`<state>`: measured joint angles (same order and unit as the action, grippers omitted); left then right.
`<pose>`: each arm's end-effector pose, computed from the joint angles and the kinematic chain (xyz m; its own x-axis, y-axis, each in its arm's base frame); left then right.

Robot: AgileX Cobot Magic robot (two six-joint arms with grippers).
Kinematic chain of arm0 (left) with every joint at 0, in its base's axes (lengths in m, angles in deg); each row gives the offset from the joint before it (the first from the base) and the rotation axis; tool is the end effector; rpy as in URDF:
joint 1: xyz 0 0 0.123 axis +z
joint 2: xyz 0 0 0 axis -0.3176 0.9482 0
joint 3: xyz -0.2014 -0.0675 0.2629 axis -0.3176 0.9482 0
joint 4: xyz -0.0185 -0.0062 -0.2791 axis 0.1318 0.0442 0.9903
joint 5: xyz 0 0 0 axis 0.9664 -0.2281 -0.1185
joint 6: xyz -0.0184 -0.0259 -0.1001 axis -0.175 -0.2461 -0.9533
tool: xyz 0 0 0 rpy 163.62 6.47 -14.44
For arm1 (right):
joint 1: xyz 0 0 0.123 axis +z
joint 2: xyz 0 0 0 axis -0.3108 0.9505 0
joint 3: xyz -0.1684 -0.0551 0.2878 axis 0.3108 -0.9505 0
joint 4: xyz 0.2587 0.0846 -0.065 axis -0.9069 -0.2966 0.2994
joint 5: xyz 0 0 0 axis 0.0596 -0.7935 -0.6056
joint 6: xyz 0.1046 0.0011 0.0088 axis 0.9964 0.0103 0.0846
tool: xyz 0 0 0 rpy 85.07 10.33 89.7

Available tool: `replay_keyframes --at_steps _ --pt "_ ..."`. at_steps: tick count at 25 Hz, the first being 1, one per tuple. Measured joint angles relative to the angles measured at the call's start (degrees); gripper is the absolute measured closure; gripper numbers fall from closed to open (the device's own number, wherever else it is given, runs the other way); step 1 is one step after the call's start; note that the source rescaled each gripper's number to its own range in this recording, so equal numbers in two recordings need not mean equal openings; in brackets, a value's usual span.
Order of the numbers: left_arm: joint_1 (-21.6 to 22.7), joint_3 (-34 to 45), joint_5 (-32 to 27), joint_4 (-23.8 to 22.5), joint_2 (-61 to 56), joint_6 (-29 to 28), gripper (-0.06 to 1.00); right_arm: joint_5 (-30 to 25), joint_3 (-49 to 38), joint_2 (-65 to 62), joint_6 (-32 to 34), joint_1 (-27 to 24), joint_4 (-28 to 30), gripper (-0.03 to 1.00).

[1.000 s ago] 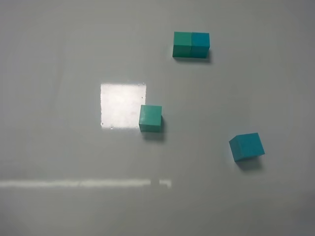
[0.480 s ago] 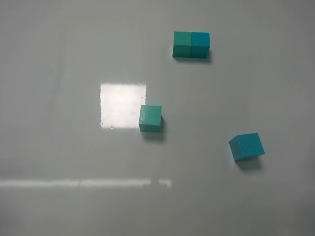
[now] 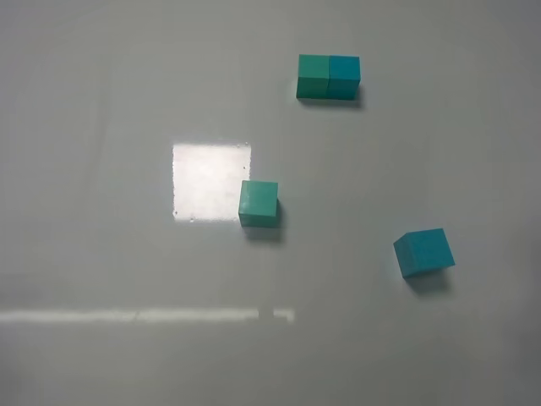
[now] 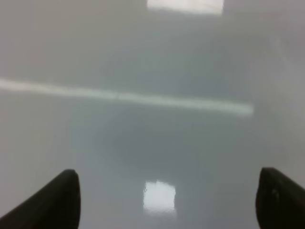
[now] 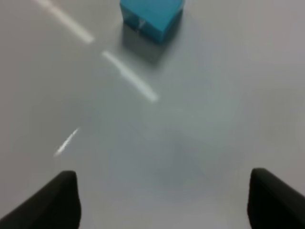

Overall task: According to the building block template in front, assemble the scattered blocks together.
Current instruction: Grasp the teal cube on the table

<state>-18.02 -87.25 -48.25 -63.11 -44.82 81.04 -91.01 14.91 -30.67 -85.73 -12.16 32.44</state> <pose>-0.0218 0.0072 0.2861 -0.4315 -0.0985 -0.8967 -0.1136 0.9920 -0.0543 0.0224 0.0137 0.3699 -0.3052 -0.6788 -0.6679 -0.5103 0.7087 -0.4871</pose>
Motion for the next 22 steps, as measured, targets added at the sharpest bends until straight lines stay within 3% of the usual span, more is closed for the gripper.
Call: replay_keyframes --at_steps 9,14,22 --pt "0.0 0.0 0.1 0.0 0.0 0.1 0.27 -0.5 14.4 17.4 -5.7 10.0 6.2 0.20" --pt "-0.6 0.0 0.1 -0.1 0.0 0.1 0.27 -2.0 16.4 26.7 -8.2 17.4 12.2 0.20" --pt "-1.1 0.0 0.1 -0.1 0.0 0.1 0.27 6.5 16.4 34.1 -10.4 27.6 20.2 0.18"
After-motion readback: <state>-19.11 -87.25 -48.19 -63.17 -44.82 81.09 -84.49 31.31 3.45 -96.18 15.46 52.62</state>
